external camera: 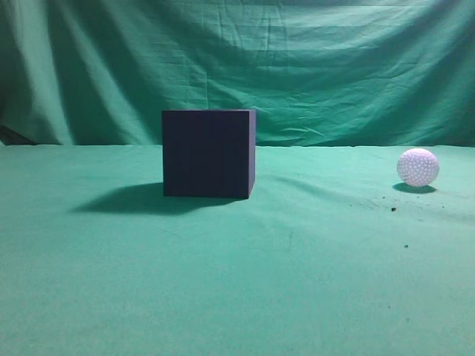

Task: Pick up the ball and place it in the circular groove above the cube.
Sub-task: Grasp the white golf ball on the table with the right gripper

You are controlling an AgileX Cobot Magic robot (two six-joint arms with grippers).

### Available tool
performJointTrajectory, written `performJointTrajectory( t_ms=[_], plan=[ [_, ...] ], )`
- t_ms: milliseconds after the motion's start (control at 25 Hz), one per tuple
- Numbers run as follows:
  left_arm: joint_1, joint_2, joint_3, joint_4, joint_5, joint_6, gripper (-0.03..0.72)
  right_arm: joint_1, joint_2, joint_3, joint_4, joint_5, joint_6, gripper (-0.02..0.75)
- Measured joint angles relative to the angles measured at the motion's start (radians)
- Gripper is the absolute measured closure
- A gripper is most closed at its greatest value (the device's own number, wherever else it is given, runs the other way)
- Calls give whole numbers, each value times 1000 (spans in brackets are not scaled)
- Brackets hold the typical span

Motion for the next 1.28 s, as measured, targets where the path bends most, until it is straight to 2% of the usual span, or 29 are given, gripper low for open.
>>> performJointTrajectory(
  t_ms=[880,1040,1280],
  plan=[
    [0,0,0,0,0,0,688,0,0,0,0,-13,0,689],
    [0,0,0,0,0,0,688,0,0,0,50,-169,8,689],
    [0,0,0,0,0,0,688,0,0,0,65,-440,8,689]
  ],
)
